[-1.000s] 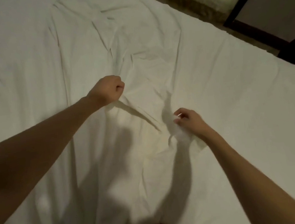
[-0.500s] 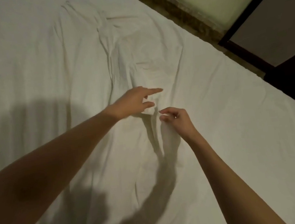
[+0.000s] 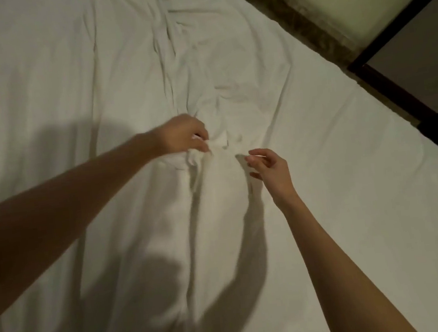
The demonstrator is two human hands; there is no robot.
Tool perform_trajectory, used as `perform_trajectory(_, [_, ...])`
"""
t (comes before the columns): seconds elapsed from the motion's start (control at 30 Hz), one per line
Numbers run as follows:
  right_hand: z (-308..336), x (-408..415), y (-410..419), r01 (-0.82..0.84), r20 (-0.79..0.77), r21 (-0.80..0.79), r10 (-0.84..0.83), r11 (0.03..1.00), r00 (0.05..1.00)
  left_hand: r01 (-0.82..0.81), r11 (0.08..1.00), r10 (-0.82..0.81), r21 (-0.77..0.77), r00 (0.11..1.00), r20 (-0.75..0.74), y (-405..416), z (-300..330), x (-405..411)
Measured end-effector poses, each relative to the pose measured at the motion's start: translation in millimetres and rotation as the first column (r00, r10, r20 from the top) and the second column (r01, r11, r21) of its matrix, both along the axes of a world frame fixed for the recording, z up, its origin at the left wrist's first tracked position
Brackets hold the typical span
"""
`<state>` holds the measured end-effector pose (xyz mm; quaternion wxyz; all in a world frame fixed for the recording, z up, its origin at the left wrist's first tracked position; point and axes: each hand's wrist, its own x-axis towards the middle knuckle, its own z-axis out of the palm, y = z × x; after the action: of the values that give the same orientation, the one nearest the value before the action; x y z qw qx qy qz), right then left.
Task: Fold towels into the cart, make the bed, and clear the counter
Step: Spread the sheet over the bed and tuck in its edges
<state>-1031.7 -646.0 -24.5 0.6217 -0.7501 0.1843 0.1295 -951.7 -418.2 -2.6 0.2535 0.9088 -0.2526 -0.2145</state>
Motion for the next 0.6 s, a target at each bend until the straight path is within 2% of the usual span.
perform_trajectory(0.1, [-31,11,-3,-0.036,-0.047,-0.091,0.032,0.995,0.998,0.075,0.995,-0.082,0.064,0.990,0.113,44,3,10])
perform_trajectory(0.23, [-56,31,10,0.006,-0.074,-0.161,-0.018,0.987,0.997,0.095,0.984,-0.114,0.153,0.986,0.123,63,6,11])
perform_trajectory(0.33, [-57,46,18,0.021,-0.070,-0.112,-0.029,0.994,0.997,0.099,0.985,-0.119,0.145,0.984,0.136,57,5,8])
perform_trajectory(0.43, [-58,53,25,0.062,-0.130,0.026,-0.059,0.998,0.990,0.086,0.992,-0.098,0.094,0.987,0.129,54,4,8])
perform_trajectory(0.53, [-57,57,27,0.286,-0.181,0.153,-0.258,0.946,0.949,0.046,0.998,-0.054,0.054,0.985,0.165,53,3,9])
perform_trajectory(0.6, [-52,54,25,0.367,-0.128,0.118,-0.352,0.923,0.927,0.068,0.998,-0.068,0.005,0.984,0.167,50,6,6])
